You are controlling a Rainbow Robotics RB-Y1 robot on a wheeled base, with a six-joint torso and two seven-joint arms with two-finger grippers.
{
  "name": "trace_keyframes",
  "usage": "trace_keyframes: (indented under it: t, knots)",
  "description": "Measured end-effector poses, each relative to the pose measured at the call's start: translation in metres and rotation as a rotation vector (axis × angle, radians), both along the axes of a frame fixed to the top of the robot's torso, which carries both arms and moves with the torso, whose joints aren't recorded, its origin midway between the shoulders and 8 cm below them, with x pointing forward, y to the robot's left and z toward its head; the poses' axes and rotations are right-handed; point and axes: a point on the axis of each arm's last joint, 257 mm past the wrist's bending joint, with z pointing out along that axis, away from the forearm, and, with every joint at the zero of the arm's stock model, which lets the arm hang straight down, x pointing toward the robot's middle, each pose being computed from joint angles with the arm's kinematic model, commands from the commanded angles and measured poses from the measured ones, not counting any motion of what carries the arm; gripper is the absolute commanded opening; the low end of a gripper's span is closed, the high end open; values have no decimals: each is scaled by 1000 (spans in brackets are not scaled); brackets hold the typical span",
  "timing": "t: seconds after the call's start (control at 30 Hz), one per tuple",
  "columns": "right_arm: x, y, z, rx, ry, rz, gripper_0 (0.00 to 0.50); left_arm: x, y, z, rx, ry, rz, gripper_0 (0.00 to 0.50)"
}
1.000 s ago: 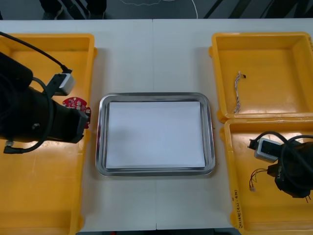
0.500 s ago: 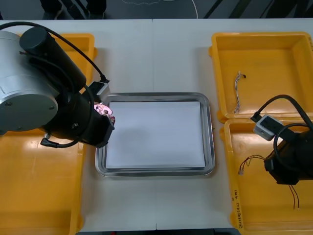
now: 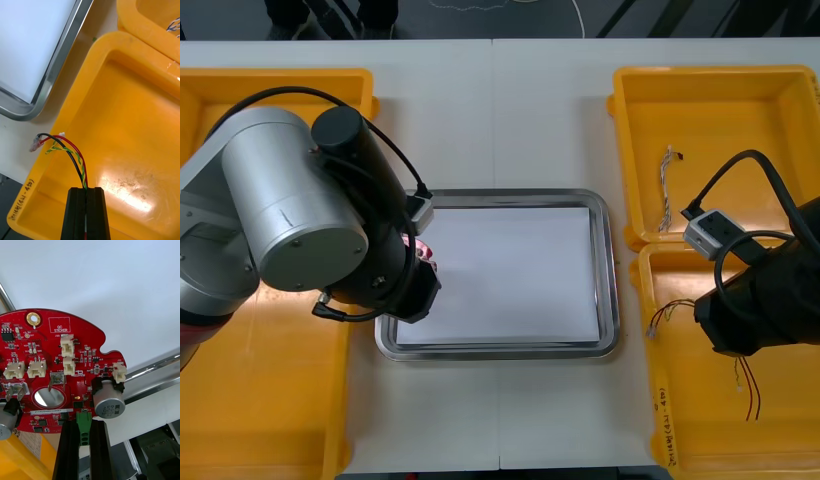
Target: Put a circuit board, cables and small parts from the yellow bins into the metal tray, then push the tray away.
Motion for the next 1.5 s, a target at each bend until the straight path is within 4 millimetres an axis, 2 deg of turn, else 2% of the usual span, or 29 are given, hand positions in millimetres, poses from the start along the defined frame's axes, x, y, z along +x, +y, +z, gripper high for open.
trace_keyframes:
  t: [0.53,0.9,1.07,1.3,1.5]
  knots:
    - [17,19,9,141,-14,-277,0,-8,-18,-39,54,62,-1,0]
    - [35,23,10,161,-35,-342,0,-10,-26,-56,72,86,6,0]
    - [37,23,8,162,-32,-354,0,-5,-33,-59,57,66,-3,0]
    - [38,19,5,154,-30,-374,0,-1,-33,-70,64,77,18,0]
    - [38,19,4,153,-24,-379,0,6,-37,-71,51,54,16,0]
